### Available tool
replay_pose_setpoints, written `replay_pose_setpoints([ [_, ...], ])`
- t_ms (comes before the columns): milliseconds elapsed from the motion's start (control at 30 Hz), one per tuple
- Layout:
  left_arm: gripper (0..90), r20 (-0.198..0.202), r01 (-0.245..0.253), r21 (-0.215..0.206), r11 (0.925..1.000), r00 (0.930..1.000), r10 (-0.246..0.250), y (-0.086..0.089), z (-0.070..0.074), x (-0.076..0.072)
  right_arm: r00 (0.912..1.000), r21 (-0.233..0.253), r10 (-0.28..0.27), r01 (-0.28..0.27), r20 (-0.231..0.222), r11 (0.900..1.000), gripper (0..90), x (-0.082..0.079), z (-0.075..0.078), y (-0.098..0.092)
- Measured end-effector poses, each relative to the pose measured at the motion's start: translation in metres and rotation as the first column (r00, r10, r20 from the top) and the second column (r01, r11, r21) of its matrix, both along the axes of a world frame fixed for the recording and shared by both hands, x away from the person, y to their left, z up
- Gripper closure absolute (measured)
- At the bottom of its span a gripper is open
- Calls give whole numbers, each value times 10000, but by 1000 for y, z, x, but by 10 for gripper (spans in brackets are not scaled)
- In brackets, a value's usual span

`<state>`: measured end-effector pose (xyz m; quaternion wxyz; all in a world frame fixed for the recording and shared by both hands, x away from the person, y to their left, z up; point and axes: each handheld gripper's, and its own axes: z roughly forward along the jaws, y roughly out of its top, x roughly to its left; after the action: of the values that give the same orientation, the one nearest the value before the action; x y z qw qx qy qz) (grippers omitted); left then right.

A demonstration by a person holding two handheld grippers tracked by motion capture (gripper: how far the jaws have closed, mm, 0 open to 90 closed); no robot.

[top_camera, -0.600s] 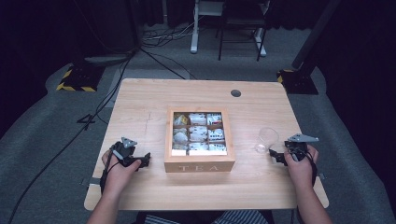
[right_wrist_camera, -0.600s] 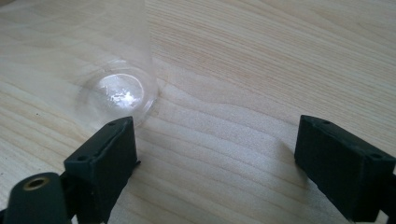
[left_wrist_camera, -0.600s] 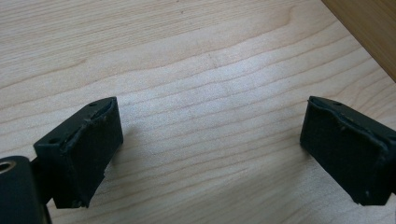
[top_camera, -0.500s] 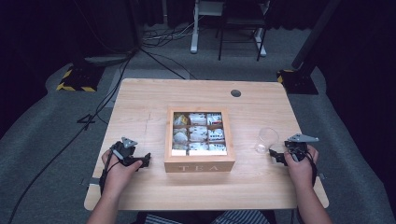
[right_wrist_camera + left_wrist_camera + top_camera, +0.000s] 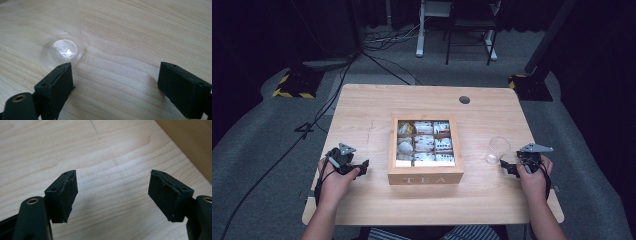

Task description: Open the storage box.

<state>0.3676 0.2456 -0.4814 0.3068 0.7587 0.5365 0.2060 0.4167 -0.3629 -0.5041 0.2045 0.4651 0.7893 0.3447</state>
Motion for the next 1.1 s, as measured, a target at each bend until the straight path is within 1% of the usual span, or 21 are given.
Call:
replay_pose_setpoints([
  [33,241,95,164,-46,9999,9998,-164,-1,5,-1,10000,-2,1,-1,3,10000,131,0,0,0],
  [67,242,96,214,-42,9998,9997,-213,-2,8,-2,10000,-1,1,-1,2,10000,131,0,0,0],
  [100,242,57,259,-125,9996,9996,-259,-3,10,-2,10000,-2,1,-1,3,10000,131,0,0,0],
  [233,256,115,519,-22,9987,9986,-518,-7,20,-6,10000,-3,-1,1,2,10000,131,0,0,0],
  [300,260,198,595,-59,9982,9980,-593,-9,25,-8,10000,-5,1,-1,3,10000,131,0,0,0],
  [467,260,418,919,-131,9957,9949,-913,-17,36,-13,10000,-11,1,-1,7,10000,131,0,0,0],
  [567,261,549,1164,-203,9930,9918,-1151,-24,44,-17,10000,-10,-1,1,4,10000,131,0,0,0],
  [700,261,760,1549,-116,9879,9852,-1536,-33,53,-23,10000,-11,1,-1,3,10000,131,0,0,0],
  [800,260,848,1809,-146,9834,9802,-1790,-41,58,-27,10000,-11,-1,1,5,10000,131,0,0,0],
  [867,257,848,2077,-163,9781,9749,-2056,-46,61,-30,10000,-12,2,-2,5,10000,131,0,0,0],
  [1033,250,798,2775,41,9607,9576,-2770,-60,65,-36,10000,-12,1,-1,3,10000,131,0,0,0],
  [1067,249,791,2855,-21,9584,9554,-2845,-62,66,-37,10000,-12,3,-3,6,10000,131,0,0,0],
  [1100,249,791,2855,-21,9584,9554,-2845,-62,66,-37,10000,-13,2,-2,5,10000,131,0,0,0],
])
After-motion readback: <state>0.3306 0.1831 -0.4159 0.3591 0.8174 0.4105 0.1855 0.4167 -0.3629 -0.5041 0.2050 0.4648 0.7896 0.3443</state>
